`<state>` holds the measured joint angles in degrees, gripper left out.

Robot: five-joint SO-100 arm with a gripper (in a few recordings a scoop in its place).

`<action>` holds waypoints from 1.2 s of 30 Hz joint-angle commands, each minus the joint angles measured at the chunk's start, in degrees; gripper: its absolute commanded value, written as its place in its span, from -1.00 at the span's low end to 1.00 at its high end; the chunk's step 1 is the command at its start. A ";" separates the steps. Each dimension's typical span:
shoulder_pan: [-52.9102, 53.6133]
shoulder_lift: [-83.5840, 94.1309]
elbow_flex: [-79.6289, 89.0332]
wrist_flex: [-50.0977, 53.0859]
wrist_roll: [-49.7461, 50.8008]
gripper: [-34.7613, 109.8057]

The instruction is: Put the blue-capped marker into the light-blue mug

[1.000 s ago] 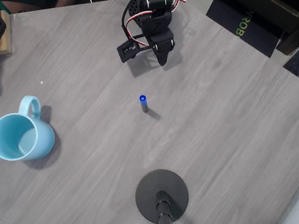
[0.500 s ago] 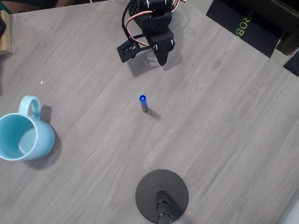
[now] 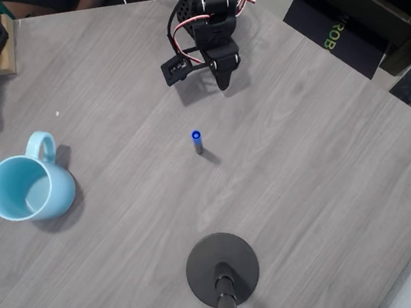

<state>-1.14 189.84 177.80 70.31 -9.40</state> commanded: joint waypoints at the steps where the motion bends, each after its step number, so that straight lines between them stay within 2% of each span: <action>1: 0.00 1.41 -0.26 -0.26 -1.76 -0.52; 27: -0.26 1.41 -0.26 -0.97 -5.89 -0.52; 33: 1.49 1.41 -0.26 -1.58 -14.77 -0.52; 36: 3.16 1.32 -0.26 -1.23 -26.28 -0.52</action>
<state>0.79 189.84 177.80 69.35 -27.33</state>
